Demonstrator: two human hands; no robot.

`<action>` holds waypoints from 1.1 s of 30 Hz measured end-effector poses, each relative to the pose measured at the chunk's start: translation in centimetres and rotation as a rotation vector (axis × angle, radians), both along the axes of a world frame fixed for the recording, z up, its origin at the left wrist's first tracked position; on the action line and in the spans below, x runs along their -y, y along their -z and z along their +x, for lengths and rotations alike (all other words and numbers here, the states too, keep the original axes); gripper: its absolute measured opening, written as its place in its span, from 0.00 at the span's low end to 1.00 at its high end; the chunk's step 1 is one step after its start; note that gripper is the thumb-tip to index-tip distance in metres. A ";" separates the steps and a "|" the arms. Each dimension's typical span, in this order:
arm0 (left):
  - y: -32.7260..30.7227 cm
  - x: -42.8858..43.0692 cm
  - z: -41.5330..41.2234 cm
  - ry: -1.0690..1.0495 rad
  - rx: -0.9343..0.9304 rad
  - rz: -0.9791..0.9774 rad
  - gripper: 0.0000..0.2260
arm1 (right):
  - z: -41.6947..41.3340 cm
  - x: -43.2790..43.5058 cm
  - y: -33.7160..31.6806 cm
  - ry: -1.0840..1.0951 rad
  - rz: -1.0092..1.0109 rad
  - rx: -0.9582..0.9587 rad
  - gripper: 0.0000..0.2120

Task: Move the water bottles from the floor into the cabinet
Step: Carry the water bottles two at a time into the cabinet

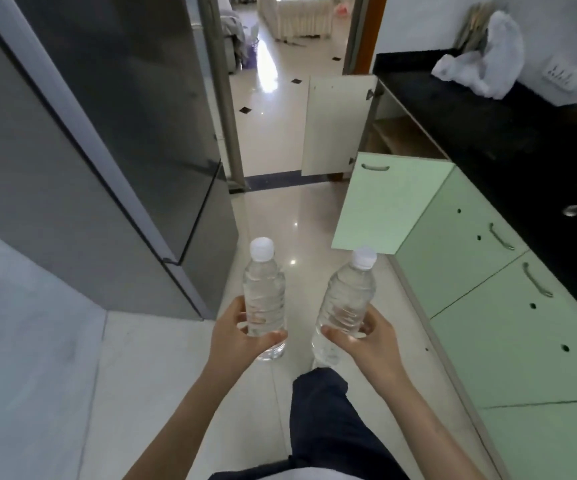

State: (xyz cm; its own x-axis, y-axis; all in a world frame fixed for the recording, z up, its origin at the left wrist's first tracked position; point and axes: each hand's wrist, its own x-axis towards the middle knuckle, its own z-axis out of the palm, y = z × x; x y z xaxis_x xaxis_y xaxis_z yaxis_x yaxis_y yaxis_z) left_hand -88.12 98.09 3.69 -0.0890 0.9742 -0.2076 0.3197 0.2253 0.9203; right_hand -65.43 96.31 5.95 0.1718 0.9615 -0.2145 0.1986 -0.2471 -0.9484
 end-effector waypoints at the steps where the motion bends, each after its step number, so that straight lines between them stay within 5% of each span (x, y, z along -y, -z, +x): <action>1: 0.4 -2.1 0.3 -0.014 -0.003 -0.015 0.26 | 0.3 -2.6 0.6 -0.016 0.003 0.009 0.18; 11: -3.6 -28.3 4.3 -0.145 0.017 0.007 0.21 | 4.2 -31.8 -2.1 -0.121 0.063 0.017 0.19; 18: -1.9 -43.7 3.3 -0.126 0.051 -0.007 0.29 | 3.8 -46.7 -0.4 -0.111 0.048 0.004 0.17; 33: -3.3 -83.4 3.2 0.361 0.054 0.048 0.32 | 2.0 -75.1 -2.1 0.285 0.059 -0.027 0.18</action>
